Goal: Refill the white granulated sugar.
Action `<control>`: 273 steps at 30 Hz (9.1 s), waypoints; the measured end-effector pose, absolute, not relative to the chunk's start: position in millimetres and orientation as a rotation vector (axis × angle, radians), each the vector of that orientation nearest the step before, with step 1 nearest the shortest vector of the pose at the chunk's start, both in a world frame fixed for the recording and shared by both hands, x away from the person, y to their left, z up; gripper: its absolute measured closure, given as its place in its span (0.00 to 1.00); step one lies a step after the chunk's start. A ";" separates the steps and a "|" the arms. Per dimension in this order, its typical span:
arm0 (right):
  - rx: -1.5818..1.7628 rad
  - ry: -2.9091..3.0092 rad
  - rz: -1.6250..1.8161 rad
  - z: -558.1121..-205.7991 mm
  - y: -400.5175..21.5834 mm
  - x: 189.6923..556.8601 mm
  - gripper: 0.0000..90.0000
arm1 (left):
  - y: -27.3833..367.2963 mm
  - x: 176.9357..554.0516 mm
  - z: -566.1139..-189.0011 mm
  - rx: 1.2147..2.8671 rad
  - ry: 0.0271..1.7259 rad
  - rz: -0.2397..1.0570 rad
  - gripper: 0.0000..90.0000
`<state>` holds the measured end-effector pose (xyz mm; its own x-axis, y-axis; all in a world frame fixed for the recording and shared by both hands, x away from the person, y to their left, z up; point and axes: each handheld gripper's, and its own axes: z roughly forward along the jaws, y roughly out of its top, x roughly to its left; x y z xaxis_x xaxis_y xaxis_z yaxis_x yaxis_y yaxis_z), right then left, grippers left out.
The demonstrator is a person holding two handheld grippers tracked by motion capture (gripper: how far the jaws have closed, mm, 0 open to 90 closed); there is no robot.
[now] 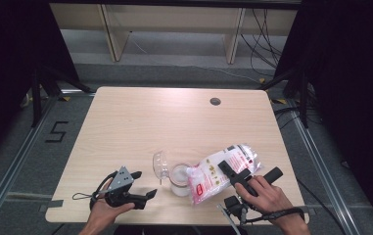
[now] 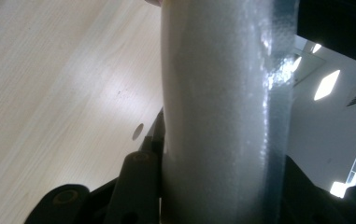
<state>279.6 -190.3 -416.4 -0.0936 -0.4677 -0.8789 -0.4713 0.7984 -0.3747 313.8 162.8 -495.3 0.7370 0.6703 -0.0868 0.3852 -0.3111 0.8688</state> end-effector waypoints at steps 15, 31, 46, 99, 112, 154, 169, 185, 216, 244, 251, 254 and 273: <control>-0.748 1.716 -0.008 -416.1 -189.7 278.7 0.79 | 162.9 314.1 -495.3 1.934 0.803 0.357 0.18; -0.762 1.703 -0.022 -415.5 -188.0 276.8 0.79 | 162.7 313.6 -495.0 1.941 0.802 0.361 0.18; -0.760 1.700 -0.003 -414.0 -188.4 275.9 0.80 | 162.7 314.1 -495.7 1.942 0.799 0.356 0.18; -0.764 1.703 0.010 -413.5 -188.7 275.4 0.81 | 163.2 314.2 -495.4 1.938 0.803 0.358 0.18; -0.765 1.704 0.003 -413.2 -190.0 276.6 0.81 | 163.2 314.2 -495.4 1.940 0.802 0.357 0.18; -0.770 1.701 -0.009 -412.7 -190.0 276.2 0.81 | 162.9 314.1 -495.6 1.938 0.804 0.355 0.18; -0.774 1.700 -0.012 -413.3 -189.7 276.3 0.81 | 163.0 314.1 -495.5 1.939 0.803 0.358 0.18; -0.762 1.715 0.007 -413.9 -191.5 277.6 0.82 | 163.2 314.2 -495.5 1.940 0.802 0.358 0.18; -0.543 1.894 0.476 -420.7 -211.3 299.2 0.83 | 163.3 314.2 -495.4 1.937 0.805 0.357 0.18; 0.284 1.986 1.339 -455.9 -267.8 356.0 0.86 | 163.3 314.6 -495.0 1.943 0.800 0.363 0.18; 0.439 1.950 1.460 -469.0 -276.8 368.2 0.86 | 162.7 314.7 -495.0 1.939 0.800 0.360 0.18; 0.476 1.960 1.450 -473.4 -279.3 371.1 0.86 | 162.7 314.4 -494.6 1.942 0.801 0.365 0.18; 0.636 1.957 1.475 -485.4 -290.6 378.8 0.87 | 162.9 314.4 -494.8 1.933 0.806 0.356 0.18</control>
<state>378.8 -290.6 -485.4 -0.7050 0.6868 -0.1765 0.0198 0.2678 0.9633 314.4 162.9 -494.8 0.7376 0.6692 -0.0901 0.3844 -0.3064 0.8708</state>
